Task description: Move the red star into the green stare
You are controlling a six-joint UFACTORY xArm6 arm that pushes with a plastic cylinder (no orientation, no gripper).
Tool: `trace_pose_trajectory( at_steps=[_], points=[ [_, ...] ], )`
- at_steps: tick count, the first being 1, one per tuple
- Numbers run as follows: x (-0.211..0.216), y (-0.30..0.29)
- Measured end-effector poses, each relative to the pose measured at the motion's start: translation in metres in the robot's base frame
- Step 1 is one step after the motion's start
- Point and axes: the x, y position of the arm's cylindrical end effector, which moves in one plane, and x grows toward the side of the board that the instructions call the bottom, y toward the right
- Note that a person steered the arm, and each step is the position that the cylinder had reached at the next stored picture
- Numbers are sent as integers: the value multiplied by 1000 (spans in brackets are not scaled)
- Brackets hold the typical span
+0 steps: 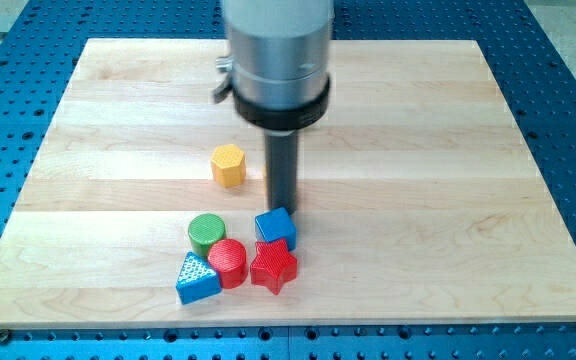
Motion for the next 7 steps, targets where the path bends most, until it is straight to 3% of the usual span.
trace_pose_trajectory(
  at_steps=[1, 2, 3, 4, 7],
  points=[
    [-42, 14],
    [-18, 62],
    [85, 95],
    [130, 69],
    [129, 28]
  ],
)
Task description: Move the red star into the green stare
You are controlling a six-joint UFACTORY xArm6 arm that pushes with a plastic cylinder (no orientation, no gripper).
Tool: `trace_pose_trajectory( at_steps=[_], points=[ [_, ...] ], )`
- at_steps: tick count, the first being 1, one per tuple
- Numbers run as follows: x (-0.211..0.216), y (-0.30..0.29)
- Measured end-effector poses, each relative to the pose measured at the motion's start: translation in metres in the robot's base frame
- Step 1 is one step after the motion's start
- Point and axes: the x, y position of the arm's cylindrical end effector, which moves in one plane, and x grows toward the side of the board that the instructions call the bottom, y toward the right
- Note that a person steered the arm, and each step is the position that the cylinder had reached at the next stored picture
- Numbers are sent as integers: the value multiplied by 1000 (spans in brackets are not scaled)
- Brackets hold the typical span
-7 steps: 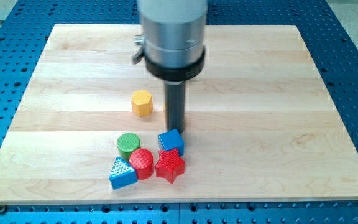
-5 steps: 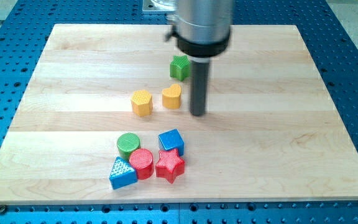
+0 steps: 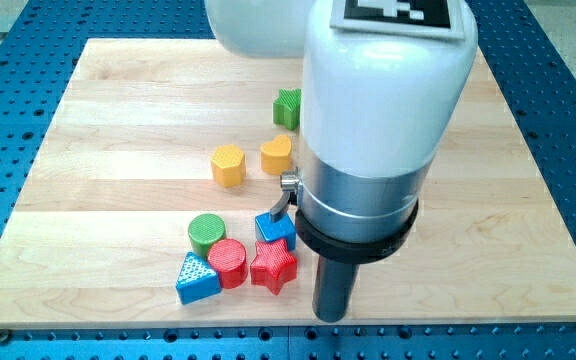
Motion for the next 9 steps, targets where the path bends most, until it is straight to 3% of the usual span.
trace_pose_trajectory(
  at_steps=[1, 2, 4, 5, 8, 9],
  points=[
    [-22, -42],
    [-67, -43],
    [1, -43],
    [-4, -75],
    [-136, -76],
    [-121, -81]
  ],
)
